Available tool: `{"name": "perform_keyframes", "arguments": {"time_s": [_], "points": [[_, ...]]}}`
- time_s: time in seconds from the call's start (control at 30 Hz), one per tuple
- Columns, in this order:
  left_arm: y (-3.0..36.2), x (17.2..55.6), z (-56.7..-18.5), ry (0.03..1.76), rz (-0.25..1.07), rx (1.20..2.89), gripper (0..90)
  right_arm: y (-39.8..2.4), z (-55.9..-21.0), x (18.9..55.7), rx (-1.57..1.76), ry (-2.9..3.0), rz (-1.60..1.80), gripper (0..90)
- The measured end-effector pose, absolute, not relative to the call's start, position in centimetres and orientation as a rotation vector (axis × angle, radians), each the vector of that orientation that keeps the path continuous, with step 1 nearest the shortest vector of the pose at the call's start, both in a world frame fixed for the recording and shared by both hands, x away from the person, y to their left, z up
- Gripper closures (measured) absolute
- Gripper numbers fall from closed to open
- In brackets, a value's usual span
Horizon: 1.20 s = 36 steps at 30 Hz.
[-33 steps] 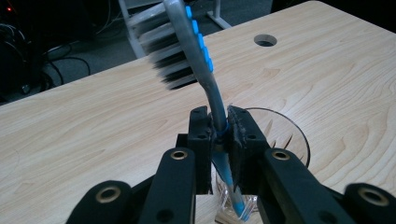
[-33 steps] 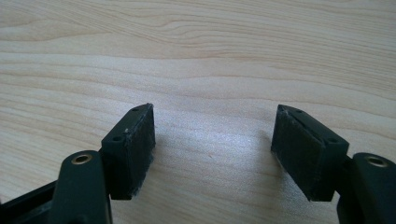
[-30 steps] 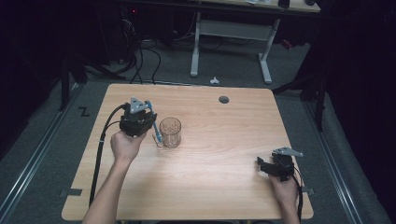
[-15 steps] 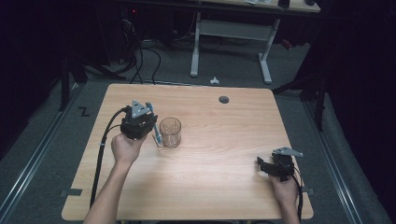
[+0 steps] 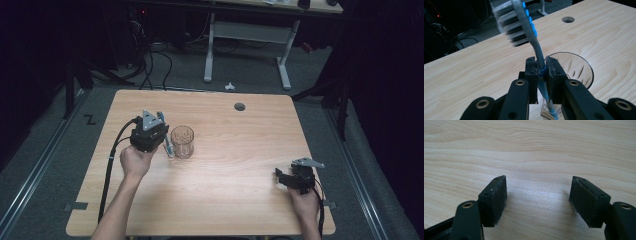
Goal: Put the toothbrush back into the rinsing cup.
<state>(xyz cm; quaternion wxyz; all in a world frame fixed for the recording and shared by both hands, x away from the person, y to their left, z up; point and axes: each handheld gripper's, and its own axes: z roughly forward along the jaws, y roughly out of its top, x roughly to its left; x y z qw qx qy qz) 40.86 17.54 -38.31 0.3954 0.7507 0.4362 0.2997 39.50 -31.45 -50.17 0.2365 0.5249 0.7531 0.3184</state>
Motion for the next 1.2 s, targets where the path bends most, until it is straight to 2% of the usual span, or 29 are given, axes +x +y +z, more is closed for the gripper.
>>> {"name": "perform_keyframes", "arguments": {"time_s": [1.2], "points": [[17.2,39.3,-41.3,1.068,0.857,1.893,80.5,-31.5,-50.2,39.5,1.437,2.066,0.874,30.4]]}}
